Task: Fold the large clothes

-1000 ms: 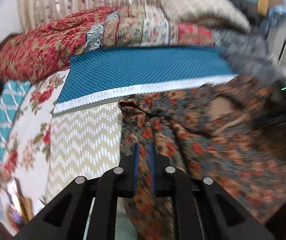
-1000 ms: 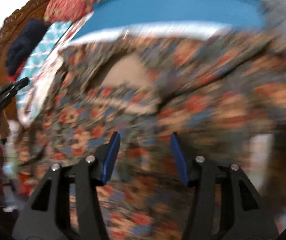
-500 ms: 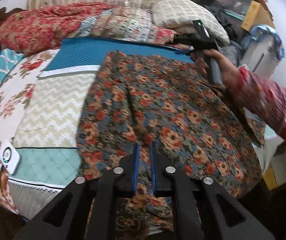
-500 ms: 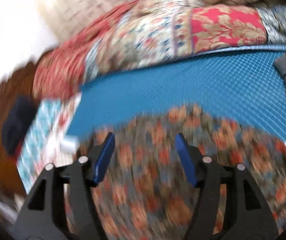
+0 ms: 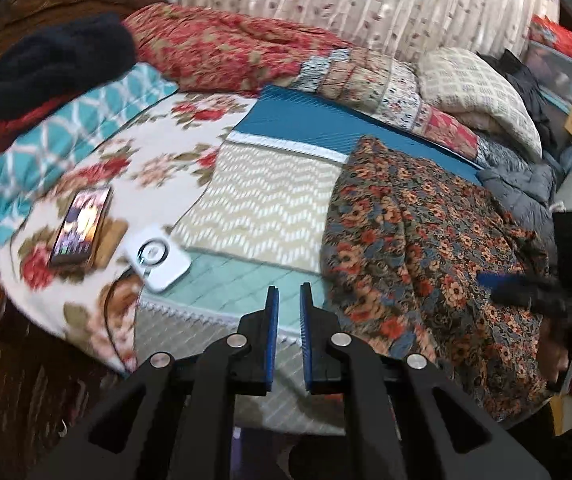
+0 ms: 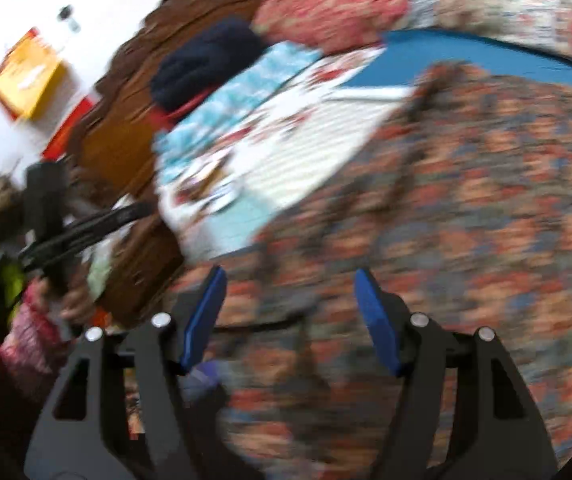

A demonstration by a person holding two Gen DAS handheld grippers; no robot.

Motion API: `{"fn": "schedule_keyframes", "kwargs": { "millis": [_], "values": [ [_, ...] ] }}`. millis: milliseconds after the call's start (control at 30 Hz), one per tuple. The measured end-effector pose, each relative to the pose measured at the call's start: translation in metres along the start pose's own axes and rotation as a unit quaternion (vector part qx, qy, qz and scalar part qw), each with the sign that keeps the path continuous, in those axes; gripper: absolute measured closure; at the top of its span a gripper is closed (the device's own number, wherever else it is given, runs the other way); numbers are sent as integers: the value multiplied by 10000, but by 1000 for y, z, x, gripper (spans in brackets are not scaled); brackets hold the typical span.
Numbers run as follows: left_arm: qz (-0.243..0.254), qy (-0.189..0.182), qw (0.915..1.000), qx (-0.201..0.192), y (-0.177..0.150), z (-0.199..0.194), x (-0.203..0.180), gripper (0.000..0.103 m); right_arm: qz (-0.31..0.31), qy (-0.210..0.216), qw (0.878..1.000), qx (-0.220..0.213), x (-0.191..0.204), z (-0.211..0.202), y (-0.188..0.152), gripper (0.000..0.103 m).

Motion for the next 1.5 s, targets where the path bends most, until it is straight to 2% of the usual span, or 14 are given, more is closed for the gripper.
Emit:
{"fn": "schedule_keyframes", "kwargs": {
  "millis": [200,300,400,467,567,800,1033,1100,1167,1200,1233,1267,1400,1500],
  "values": [
    [-111,-186,9998,-1,-24,-3,13,59,-1052,-720,9902,563,46,63,-30,19],
    [-192,-121,9997,-18,-30,-7,30,59,-1397,-994,9775,1231,49,109,-30,91],
    [-230,-21,9994,-254,-27,-26,47,59,-442,466,9966,510,85,85,42,97],
    [-316,85,9986,-413,-27,-41,63,59,-9,1593,9867,-328,107,39,93,97],
    [-600,133,9973,-394,-31,-45,84,59,402,2176,9723,-751,110,21,125,97],
    [-856,-8,9953,-444,-37,-40,89,59,0,789,9965,279,78,69,66,96],
    [-848,-212,9961,-137,-38,-10,72,59,236,119,9907,-1333,-6,-134,130,96],
    [-786,-371,9961,-152,-29,-1,57,59,497,-1009,9709,-2116,-64,-223,137,89],
    [-698,-498,9963,-109,-19,11,41,59,724,-2267,9448,-2251,-123,-271,120,49],
    [-620,-562,9965,-71,-11,19,29,59,788,-3237,9202,-2057,-156,-289,101,19],
    [-527,-588,9969,-42,-2,28,16,59,776,-4447,8769,-1651,-194,-307,73,19],
    [-444,-575,9974,-20,5,36,5,60,802,-4859,8590,-1399,-212,-313,56,20],
    [71,-807,9966,143,35,81,-64,65,1441,-4652,8619,-1414,-238,-316,-9,20],
    [901,-929,9914,215,42,115,-126,66,1394,-3896,8974,-1533,-222,-279,-3,21]
  ]
}}
Point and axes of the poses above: each gripper's, at about its wrist camera, not at the fingertips, and z roughly the way its jaws point, x to its left, y to its top, the point moved 9 cm from there along z, roughly the way its jaws point, and after that the axes turned 1 degree about -z, right-handed, at the moved point
